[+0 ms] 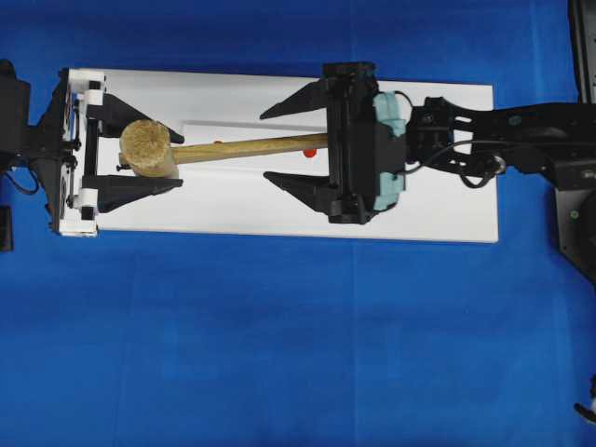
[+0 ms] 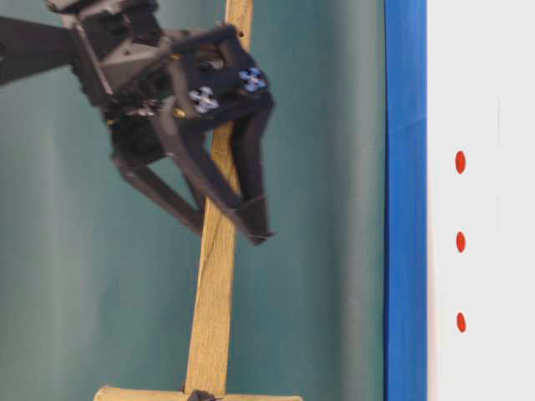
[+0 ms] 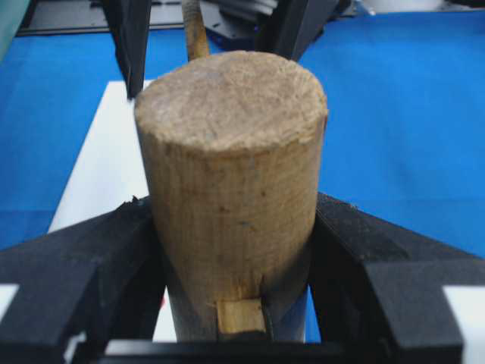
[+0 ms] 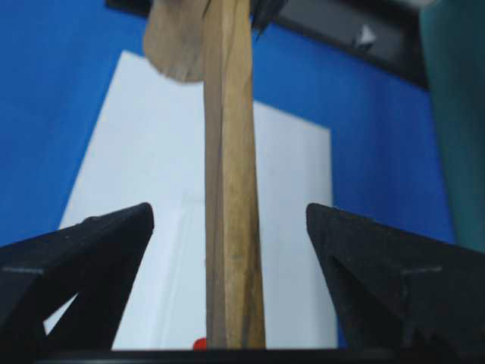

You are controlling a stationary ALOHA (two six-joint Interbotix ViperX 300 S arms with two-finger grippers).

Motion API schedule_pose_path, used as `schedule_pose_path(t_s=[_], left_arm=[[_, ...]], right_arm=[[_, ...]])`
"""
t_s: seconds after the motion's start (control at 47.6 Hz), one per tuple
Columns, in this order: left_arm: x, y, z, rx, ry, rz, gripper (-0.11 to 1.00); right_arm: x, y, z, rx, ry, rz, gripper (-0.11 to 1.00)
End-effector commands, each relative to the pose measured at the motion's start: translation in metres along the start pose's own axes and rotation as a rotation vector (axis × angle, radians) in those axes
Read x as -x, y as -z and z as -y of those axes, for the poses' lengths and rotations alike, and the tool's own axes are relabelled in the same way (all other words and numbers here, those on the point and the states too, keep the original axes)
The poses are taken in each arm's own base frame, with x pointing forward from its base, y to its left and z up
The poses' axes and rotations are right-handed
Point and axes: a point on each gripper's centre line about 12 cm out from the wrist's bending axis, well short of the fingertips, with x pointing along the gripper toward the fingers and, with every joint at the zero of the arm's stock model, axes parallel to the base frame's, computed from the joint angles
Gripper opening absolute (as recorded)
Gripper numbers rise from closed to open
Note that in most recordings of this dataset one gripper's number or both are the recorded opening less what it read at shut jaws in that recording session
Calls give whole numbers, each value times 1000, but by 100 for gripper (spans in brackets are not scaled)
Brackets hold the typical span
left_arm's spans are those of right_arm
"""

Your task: Hit the mark with a hammer.

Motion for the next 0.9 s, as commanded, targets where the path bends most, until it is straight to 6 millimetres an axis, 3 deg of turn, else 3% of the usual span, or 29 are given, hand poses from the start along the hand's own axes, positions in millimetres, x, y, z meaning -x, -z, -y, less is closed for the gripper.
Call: schedule_pose_path(t_s=[0.0, 0.063, 0.252, 0.357, 0.883], left_arm=[[0, -11, 1, -4, 3, 43, 46], [0, -12, 1, -4, 3, 45, 46], [0, -12, 1, -2, 2, 45, 46], [0, -12, 1, -2, 3, 46, 46], [0, -11, 1, -16, 3, 42, 46]], right_arm=[[-1, -10, 6, -22, 19, 27, 88], [-3, -8, 7, -28, 20, 24, 81], [-3, -8, 7, -26, 18, 22, 26], [-3, -8, 6, -25, 16, 19, 5], [-2, -8, 6, -31, 14, 18, 4]])
